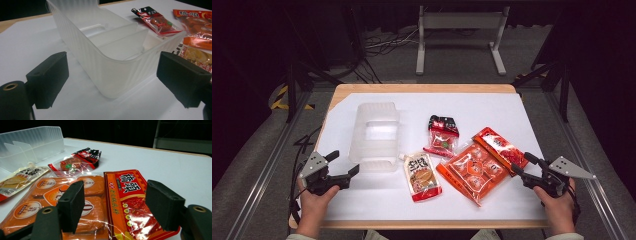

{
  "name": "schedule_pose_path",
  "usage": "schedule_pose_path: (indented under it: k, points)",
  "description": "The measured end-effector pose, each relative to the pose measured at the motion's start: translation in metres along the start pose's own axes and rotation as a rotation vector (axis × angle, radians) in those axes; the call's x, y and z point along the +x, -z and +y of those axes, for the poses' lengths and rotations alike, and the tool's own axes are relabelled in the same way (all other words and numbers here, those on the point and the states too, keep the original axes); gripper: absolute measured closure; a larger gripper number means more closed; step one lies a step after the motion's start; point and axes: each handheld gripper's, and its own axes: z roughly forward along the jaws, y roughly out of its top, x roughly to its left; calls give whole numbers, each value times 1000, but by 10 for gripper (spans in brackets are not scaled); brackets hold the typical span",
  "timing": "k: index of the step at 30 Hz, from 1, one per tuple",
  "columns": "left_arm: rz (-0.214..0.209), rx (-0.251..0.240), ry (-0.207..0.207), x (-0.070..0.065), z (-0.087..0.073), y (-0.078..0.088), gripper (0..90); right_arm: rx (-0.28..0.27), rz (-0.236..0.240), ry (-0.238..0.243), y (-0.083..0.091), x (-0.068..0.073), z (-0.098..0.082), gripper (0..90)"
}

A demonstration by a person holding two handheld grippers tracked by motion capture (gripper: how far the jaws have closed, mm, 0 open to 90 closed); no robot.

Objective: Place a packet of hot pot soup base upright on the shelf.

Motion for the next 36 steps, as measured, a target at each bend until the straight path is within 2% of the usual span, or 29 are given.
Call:
schedule_pose_path:
  k: [9,19,26,36]
  points:
    - [18,-6,-6,-1,1,2,112,-7,-5,3,-3,-3,8,286]
    - [27,-9,-9,0,1,2,112,-19,-37,1,-9,-17,21,246]
    - [30,0,-9,0,0,0,113,-25,-68,-30,-13,-28,23,205]
    - [33,0,-9,0,0,0,113,-12,-106,-66,-19,-40,23,193]
